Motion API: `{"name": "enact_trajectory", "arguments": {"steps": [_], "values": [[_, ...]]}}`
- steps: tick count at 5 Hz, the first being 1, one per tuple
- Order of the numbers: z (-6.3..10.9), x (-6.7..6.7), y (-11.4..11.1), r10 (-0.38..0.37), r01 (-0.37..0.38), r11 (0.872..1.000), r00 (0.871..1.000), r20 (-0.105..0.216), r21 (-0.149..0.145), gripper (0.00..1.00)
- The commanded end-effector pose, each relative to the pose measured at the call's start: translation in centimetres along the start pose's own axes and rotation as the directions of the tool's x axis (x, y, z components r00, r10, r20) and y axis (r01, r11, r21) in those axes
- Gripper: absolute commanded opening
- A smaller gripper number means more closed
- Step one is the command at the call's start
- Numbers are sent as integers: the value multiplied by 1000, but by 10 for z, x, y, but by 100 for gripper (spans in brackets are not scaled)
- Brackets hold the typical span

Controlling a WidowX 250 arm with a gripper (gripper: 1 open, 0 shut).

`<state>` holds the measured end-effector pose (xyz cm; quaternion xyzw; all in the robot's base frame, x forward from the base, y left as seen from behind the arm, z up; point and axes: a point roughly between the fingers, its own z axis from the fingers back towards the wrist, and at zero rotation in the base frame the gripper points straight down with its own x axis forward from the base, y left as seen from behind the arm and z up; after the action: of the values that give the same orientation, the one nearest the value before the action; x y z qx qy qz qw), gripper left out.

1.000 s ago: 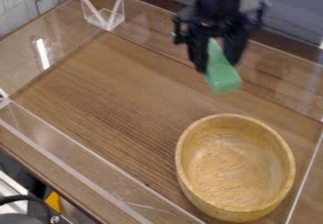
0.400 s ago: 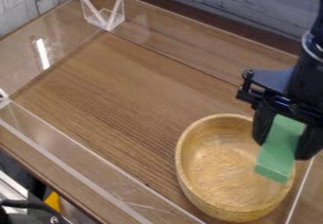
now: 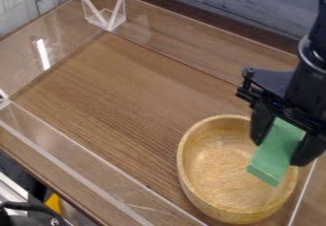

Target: Put the green block in the brown bowl

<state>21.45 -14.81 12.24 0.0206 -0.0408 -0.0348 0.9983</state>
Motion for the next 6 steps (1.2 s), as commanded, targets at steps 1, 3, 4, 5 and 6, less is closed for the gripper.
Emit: {"name": "enact_trajectory", "arguments": {"steps": [1,3,4,5,6], "values": [[16,1,-2,-58,60,998,996,71,-22,0],[20,-3,-2,-154,155,988,983,104,-7,0],[21,-5,-2,-199,200,980,973,119,2,0],[23,-7,-1,-237,238,971,962,133,8,0],[24,-9,0,-261,262,965,954,147,12,0]]}}
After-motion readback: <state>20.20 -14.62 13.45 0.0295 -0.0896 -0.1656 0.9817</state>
